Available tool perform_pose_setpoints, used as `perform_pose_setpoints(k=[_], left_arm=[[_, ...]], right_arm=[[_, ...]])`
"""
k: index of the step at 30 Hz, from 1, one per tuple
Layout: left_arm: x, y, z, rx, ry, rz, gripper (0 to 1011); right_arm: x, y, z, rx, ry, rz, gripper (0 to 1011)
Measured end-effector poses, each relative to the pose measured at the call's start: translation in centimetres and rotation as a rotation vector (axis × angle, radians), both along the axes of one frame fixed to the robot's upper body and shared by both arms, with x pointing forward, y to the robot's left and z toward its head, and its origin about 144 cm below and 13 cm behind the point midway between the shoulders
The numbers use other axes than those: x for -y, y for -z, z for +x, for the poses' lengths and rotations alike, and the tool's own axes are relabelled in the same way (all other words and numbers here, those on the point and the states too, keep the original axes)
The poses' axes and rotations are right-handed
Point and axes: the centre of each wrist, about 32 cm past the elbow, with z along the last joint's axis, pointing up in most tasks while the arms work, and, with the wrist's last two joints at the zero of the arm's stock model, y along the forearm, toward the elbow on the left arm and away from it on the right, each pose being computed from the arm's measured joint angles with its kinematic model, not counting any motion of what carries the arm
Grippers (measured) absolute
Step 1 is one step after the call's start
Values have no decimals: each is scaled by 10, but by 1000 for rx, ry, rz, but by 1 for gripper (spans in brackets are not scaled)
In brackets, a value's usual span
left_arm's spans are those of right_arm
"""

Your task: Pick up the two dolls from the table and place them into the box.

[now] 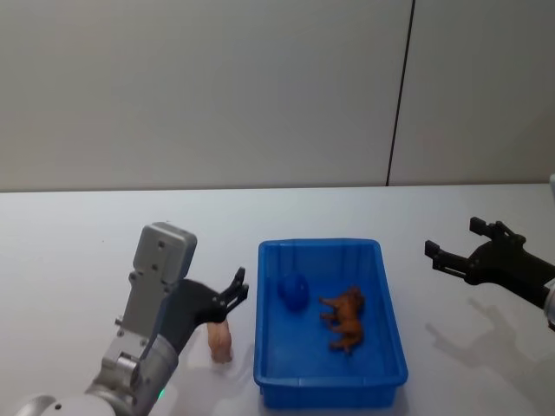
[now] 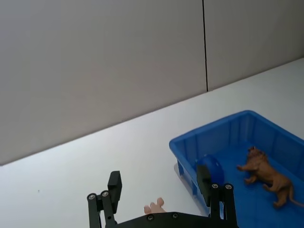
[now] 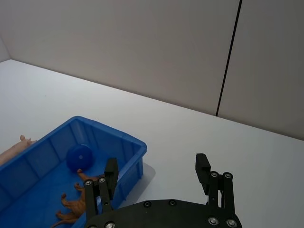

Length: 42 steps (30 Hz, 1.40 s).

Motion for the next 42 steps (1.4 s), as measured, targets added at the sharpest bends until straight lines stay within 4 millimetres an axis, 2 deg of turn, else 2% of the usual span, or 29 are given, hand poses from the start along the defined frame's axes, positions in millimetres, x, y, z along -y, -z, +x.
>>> perform_pose_setpoints(k=[18,42], left_arm=[[-6,24,-6,-145,-2,-17,1001],[-11,52,10,-256,-8,-18,1001]], right_arm=[[1,0,0,0,1,-1,1001],[1,0,0,0,1,-1,1001]])
